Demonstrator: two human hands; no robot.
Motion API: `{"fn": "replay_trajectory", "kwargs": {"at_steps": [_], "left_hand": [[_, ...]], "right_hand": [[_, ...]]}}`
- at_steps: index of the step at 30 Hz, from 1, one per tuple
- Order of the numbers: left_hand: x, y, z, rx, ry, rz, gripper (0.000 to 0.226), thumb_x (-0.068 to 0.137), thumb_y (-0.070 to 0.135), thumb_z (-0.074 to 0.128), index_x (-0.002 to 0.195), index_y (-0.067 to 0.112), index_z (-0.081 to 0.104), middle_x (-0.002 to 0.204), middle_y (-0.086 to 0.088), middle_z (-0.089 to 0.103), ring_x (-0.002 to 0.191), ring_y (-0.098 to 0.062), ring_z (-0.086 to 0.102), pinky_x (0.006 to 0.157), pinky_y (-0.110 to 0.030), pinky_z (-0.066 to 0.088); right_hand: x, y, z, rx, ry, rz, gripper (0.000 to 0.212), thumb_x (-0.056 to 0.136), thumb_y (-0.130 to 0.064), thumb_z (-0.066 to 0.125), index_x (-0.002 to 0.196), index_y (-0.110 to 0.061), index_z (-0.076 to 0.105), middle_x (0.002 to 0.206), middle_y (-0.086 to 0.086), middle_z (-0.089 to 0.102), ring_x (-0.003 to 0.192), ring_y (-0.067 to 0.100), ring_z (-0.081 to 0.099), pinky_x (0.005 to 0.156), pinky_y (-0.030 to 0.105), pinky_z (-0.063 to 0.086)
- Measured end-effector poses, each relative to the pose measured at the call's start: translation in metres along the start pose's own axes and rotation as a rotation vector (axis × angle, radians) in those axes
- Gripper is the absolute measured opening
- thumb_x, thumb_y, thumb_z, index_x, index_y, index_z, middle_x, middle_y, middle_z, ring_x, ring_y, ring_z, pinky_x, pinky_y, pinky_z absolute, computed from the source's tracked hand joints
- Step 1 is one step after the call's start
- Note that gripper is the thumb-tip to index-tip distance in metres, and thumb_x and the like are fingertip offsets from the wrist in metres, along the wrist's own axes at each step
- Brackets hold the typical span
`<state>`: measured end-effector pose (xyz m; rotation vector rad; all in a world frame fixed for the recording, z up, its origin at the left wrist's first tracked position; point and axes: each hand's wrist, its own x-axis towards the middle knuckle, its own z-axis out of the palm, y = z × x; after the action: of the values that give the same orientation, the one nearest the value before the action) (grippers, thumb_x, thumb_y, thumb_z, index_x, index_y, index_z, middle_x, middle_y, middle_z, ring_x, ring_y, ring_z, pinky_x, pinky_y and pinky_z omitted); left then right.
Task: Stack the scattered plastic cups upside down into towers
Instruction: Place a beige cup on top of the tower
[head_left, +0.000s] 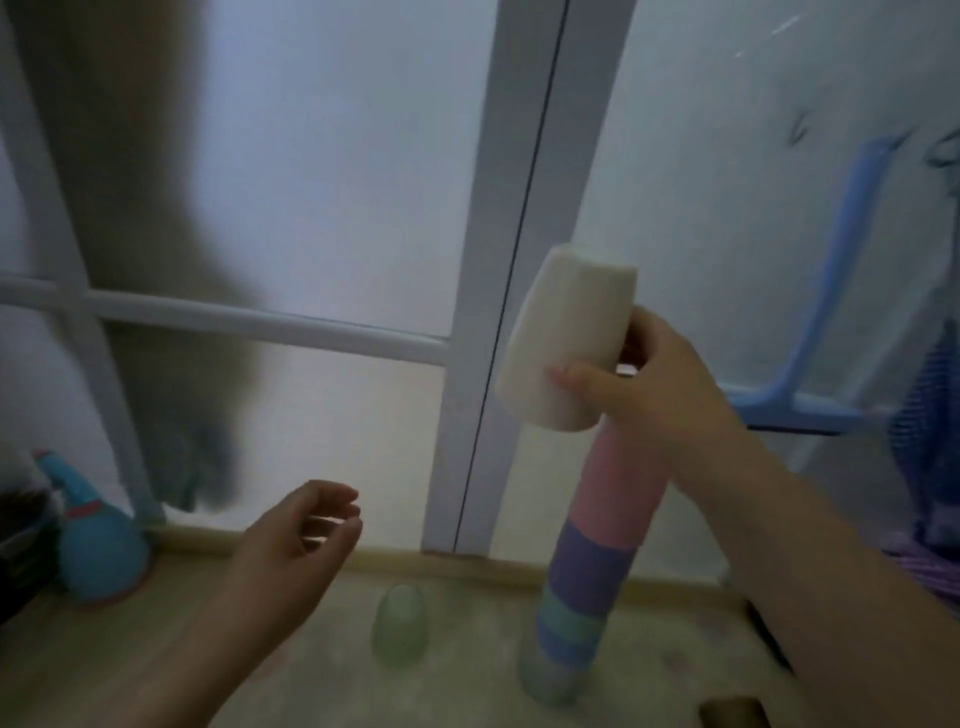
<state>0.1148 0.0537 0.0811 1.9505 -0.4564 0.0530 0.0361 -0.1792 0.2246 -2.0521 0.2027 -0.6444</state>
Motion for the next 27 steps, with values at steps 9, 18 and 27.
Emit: {"fn": "replay_trajectory", "kwargs": {"at_steps": [9, 18, 27], "left_hand": [[-0.002, 0.063, 0.054, 0.039, -0.124, 0.118, 0.016, 0.086, 0.019, 0.057, 0.099, 0.029, 0.054, 0.095, 0.012, 0.063, 0.086, -0.002, 0.059, 0.067, -0.014, 0.044], [-0.017, 0.074, 0.073, 0.027, -0.134, 0.094, 0.016, 0.085, 0.018, 0.058, 0.094, 0.03, 0.055, 0.095, 0.008, 0.065, 0.084, -0.007, 0.061, 0.067, -0.015, 0.045], [-0.021, 0.084, 0.094, 0.048, -0.145, 0.127, 0.016, 0.086, 0.021, 0.057, 0.101, 0.025, 0.055, 0.096, 0.011, 0.062, 0.087, -0.005, 0.059, 0.068, -0.014, 0.045]], "right_hand": [[0.015, 0.039, -0.076, -0.073, 0.167, 0.133, 0.058, 0.071, -0.028, 0.076, 0.122, -0.013, 0.052, 0.115, 0.003, 0.061, 0.093, 0.018, 0.06, 0.067, 0.027, 0.052], [0.012, 0.082, -0.055, -0.084, 0.052, 0.234, 0.057, 0.073, -0.029, 0.074, 0.122, -0.012, 0.049, 0.106, -0.001, 0.056, 0.09, 0.014, 0.053, 0.066, 0.023, 0.043], [0.003, 0.089, -0.065, -0.067, 0.003, 0.23, 0.079, 0.072, -0.039, 0.074, 0.136, -0.015, 0.035, 0.134, 0.003, 0.05, 0.109, 0.017, 0.051, 0.083, 0.029, 0.045]]}}
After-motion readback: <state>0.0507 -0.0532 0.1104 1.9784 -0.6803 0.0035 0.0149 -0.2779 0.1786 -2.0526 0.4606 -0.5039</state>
